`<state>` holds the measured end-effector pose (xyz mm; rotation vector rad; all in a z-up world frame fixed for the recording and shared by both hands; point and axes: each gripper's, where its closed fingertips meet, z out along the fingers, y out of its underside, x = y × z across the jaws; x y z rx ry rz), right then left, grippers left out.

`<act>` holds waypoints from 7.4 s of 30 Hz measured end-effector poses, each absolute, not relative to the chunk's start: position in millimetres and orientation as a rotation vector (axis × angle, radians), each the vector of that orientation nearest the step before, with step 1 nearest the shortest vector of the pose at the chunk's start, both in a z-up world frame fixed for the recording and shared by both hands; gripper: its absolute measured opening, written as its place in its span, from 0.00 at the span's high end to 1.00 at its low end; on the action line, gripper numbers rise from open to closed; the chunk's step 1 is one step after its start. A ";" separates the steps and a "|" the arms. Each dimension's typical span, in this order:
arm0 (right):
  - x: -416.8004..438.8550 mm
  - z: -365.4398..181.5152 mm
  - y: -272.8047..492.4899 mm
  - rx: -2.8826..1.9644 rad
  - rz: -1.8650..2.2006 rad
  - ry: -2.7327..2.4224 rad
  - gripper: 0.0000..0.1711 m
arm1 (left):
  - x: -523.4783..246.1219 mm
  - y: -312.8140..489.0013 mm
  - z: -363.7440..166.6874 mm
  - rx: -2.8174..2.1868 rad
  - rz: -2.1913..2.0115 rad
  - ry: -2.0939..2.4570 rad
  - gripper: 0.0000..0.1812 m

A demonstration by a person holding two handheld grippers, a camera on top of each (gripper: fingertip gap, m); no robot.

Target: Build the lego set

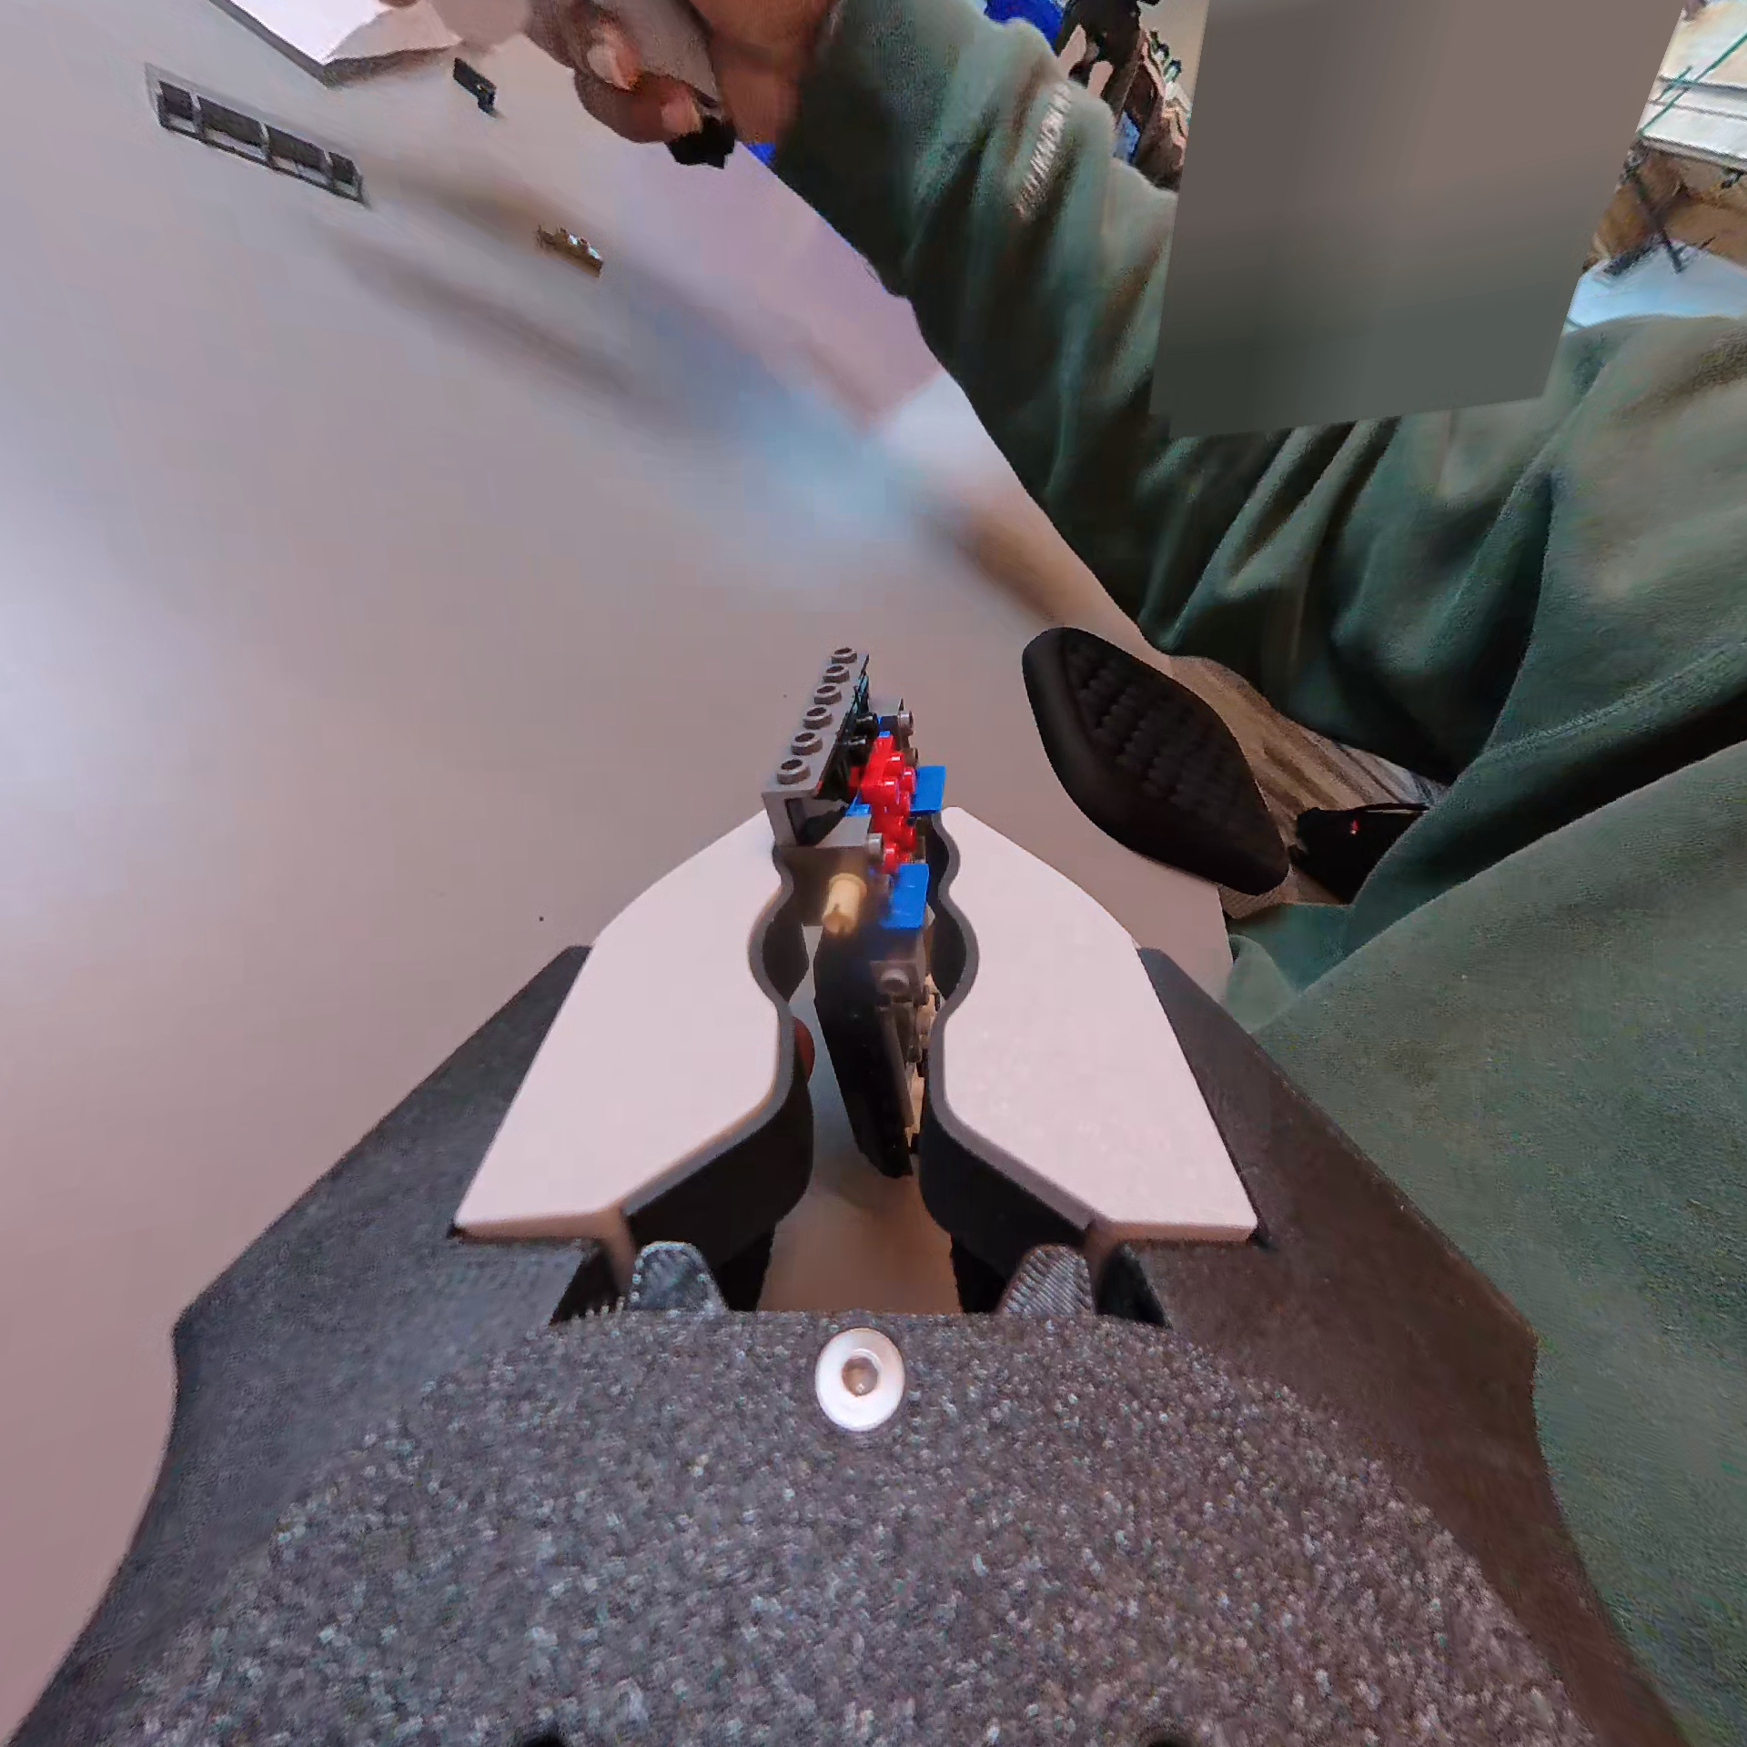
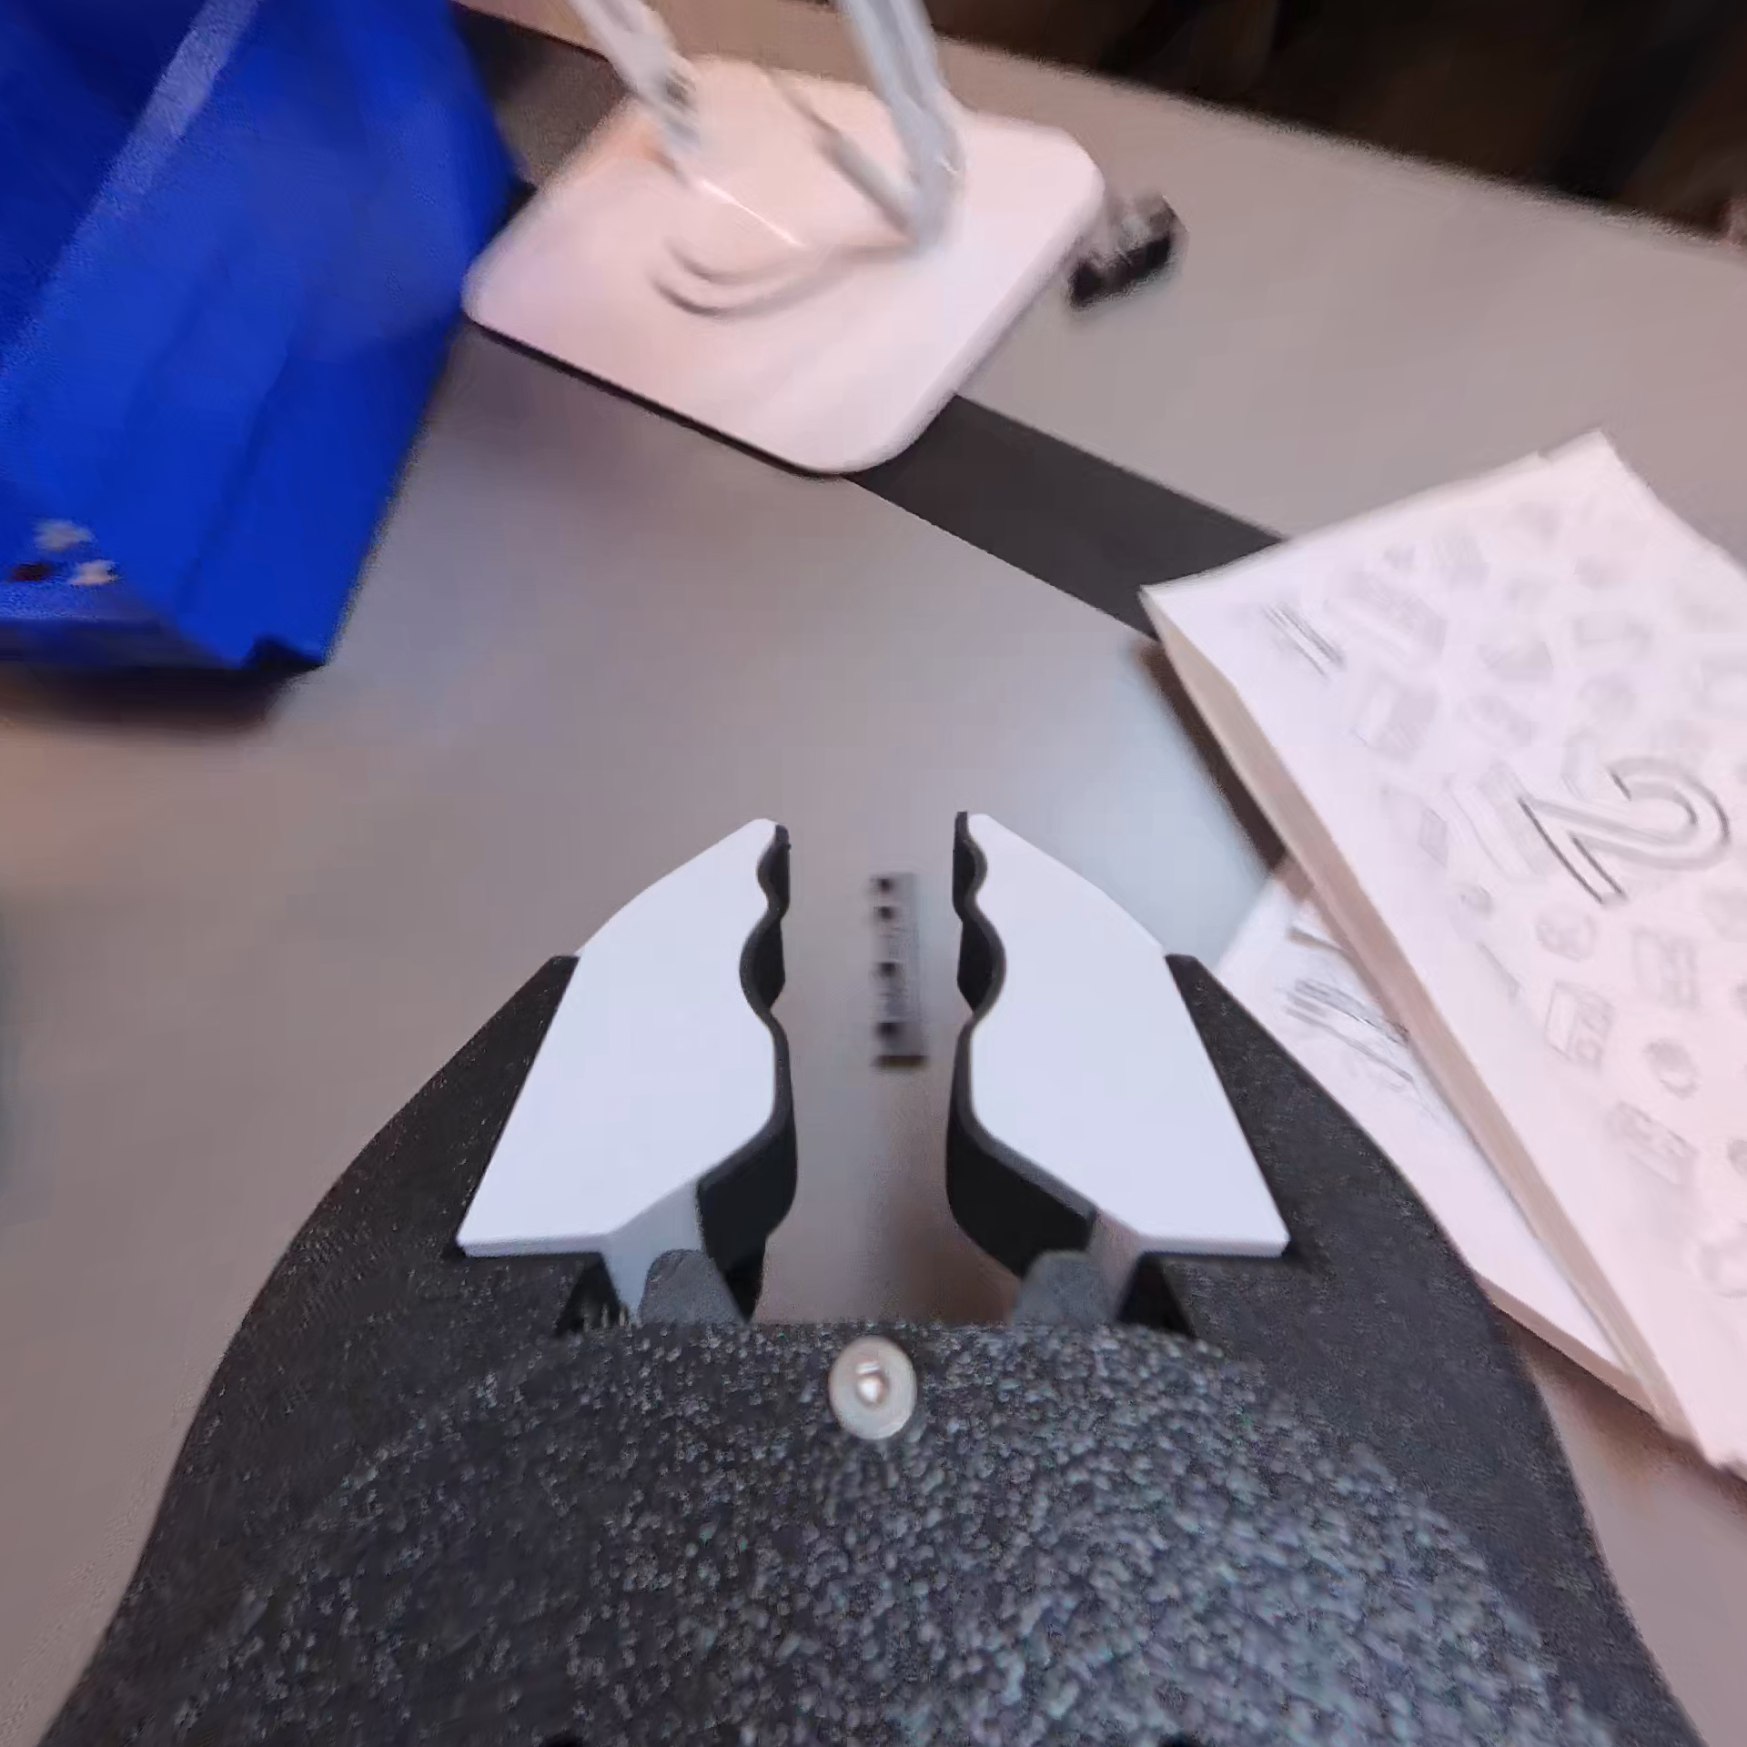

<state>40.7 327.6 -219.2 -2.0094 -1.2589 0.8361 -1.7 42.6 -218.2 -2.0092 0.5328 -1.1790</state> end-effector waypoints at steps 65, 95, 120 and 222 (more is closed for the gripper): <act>2.2 -151.4 16.5 -1.312 2.020 -1.466 0.92 | 24.4 19.9 -178.8 -1.743 -0.715 0.929 0.88; -6.7 -160.4 34.2 -1.422 2.167 -1.235 0.96 | 27.5 22.6 -192.9 -1.876 -1.154 0.708 0.88; 5.3 -155.2 9.3 -1.065 1.491 -1.662 0.95 | 29.3 20.1 -195.3 -1.727 -0.582 1.046 0.88; -6.4 -182.5 34.7 -1.844 2.286 -1.186 0.95 | 23.8 21.8 -208.3 -1.926 -1.328 0.640 0.88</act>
